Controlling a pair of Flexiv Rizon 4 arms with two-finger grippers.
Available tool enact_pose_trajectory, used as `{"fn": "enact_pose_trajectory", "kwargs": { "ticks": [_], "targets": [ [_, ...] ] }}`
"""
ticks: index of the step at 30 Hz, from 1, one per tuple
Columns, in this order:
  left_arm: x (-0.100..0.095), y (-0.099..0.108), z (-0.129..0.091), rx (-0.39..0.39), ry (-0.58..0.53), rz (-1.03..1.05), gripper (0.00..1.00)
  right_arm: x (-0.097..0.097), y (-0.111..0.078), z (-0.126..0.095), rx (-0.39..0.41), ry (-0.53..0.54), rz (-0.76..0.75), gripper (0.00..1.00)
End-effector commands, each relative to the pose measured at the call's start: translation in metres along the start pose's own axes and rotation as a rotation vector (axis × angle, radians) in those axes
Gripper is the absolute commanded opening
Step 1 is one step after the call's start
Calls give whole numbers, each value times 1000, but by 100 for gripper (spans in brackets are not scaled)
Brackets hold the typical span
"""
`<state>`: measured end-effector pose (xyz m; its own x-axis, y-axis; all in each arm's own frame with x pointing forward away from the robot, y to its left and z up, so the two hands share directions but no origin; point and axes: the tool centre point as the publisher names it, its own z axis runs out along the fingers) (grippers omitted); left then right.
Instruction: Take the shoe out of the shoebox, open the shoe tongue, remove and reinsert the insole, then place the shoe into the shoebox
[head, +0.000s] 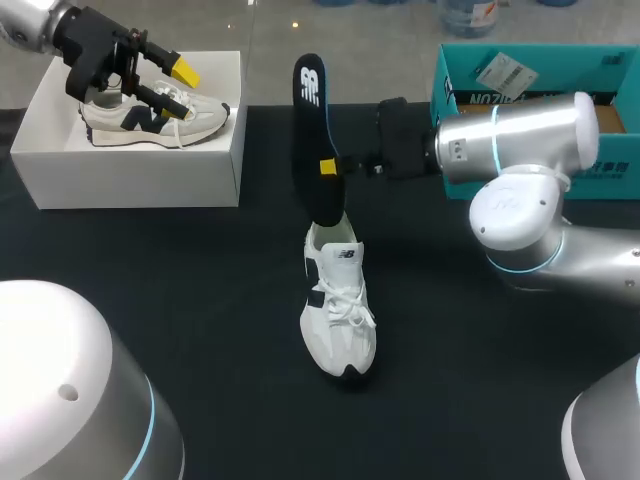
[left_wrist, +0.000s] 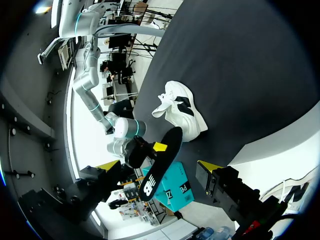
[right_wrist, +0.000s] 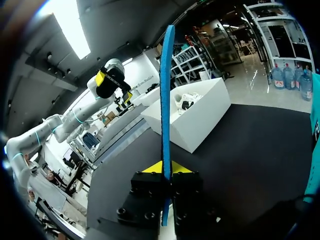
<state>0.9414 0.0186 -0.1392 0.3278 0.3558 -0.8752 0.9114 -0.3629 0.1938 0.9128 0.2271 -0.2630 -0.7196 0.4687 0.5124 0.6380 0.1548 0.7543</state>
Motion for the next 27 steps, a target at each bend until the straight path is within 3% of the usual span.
{"fn": "enact_pose_trajectory", "kwargs": {
  "ticks": [1, 3, 15, 16, 27],
  "targets": [
    [0, 1, -1, 4, 2, 1, 100, -4, 4, -15, 47, 16, 8, 0],
    [0, 1, -1, 4, 2, 1, 100, -7, 5, -19, -18, 45, 16, 0],
    [0, 1, -1, 4, 2, 1, 100, -7, 5, -19, -18, 45, 16, 0],
    [0, 1, -1, 4, 2, 1, 100, -10, 4, -18, -50, 103, 17, 0],
    [0, 1, -1, 4, 2, 1, 100, -15, -8, -29, 14, 156, 24, 0]
  ]
}}
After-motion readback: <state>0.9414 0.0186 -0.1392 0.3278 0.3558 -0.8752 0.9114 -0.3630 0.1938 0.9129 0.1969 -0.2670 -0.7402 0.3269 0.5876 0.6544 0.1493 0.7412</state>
